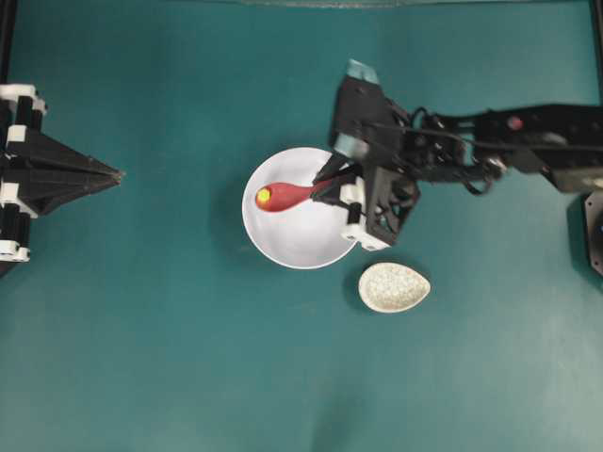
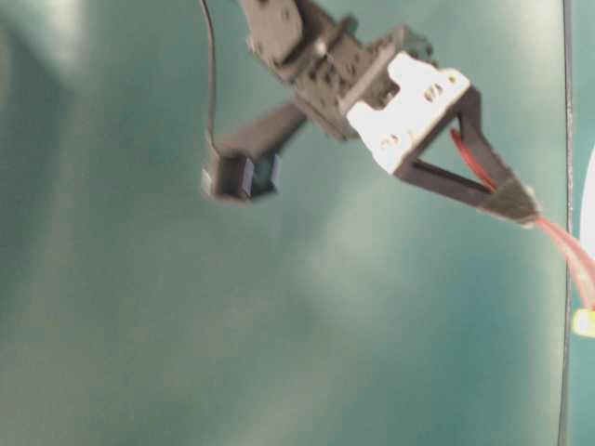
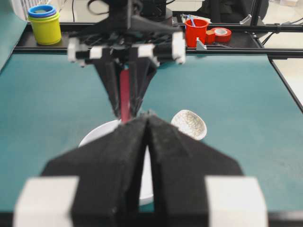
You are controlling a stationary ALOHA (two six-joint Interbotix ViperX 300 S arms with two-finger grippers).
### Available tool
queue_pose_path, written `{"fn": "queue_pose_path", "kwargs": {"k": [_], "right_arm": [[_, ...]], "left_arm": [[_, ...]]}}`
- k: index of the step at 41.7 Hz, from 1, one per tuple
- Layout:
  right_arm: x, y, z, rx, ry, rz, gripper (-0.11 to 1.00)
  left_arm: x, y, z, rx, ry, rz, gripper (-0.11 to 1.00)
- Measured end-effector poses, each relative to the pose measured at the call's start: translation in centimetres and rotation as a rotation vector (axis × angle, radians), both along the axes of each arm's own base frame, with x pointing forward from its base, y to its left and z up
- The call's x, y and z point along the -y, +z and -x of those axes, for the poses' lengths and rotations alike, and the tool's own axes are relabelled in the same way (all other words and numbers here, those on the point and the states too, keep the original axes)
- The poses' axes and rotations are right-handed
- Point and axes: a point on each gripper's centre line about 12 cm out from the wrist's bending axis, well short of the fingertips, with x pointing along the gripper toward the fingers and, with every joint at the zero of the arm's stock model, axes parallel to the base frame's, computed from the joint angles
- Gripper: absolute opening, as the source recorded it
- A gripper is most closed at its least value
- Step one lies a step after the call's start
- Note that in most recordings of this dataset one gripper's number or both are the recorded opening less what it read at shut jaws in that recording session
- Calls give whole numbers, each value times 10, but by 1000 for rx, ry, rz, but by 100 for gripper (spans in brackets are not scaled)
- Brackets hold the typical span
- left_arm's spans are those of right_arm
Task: Scoop the yellow hexagonal prism block from the bowl with a spoon using the right arm.
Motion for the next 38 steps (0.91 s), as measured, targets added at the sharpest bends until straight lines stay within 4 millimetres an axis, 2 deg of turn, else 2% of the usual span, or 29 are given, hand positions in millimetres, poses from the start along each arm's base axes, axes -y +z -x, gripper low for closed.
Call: {"fn": "queue_pose_path", "kwargs": {"k": [7, 16, 23, 38], "right_arm": [[-12, 19, 18, 218, 25, 74, 22], [-9, 43, 44, 417, 0, 118, 22], [-9, 48, 53, 450, -4, 123, 22], [-9, 50, 53, 457, -5, 124, 22]], "left_arm": [[0, 0, 0, 0, 0, 1, 0], [0, 0, 0, 2, 0, 2, 0], [0, 0, 0, 0, 0, 1, 0], [0, 0, 0, 0, 0, 1, 0]]}}
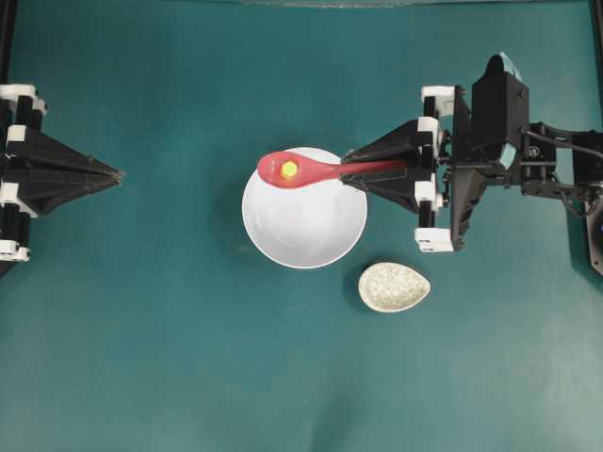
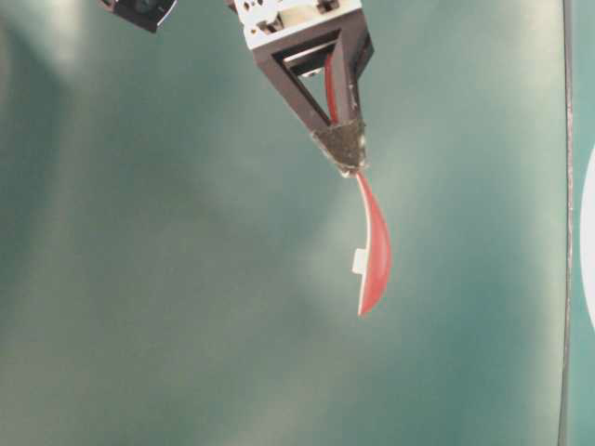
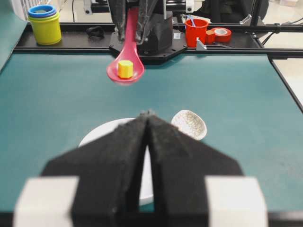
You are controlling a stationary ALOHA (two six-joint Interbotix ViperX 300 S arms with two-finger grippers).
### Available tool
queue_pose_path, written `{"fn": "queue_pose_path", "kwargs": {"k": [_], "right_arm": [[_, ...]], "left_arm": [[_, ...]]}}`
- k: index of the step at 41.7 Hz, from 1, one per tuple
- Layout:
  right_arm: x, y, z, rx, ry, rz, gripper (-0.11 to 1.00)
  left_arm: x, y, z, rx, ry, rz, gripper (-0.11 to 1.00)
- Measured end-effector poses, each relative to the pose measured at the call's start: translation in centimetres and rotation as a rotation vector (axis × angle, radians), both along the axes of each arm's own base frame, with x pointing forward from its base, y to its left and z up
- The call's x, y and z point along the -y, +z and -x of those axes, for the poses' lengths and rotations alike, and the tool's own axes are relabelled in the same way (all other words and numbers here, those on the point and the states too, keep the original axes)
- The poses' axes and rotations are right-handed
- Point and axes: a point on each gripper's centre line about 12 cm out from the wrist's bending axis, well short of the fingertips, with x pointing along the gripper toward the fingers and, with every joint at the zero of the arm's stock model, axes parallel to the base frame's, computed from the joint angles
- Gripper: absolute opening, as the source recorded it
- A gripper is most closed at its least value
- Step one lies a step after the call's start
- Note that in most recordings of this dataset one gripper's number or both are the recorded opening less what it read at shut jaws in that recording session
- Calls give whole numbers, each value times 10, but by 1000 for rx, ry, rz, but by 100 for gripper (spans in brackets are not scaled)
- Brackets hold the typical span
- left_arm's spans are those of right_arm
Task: Scoop the yellow hexagonal prism block from the bowl with a spoon using the right arm.
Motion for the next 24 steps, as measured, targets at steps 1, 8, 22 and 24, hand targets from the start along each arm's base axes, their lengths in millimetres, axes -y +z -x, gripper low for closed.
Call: {"fn": "queue_pose_path", "kwargs": {"k": [1, 8, 22, 24], "right_arm": [[0, 0, 0, 0, 0, 0, 22], [0, 1, 0, 8, -1, 1, 22], [1, 5, -1, 39, -5, 6, 22], [1, 5, -1, 39, -5, 6, 22]], "left_arm": [[0, 0, 0, 0, 0, 0, 0], [0, 0, 0, 0, 2, 0, 0], [0, 0, 0, 0, 0, 5, 0], [0, 0, 0, 2, 2, 9, 0]]}}
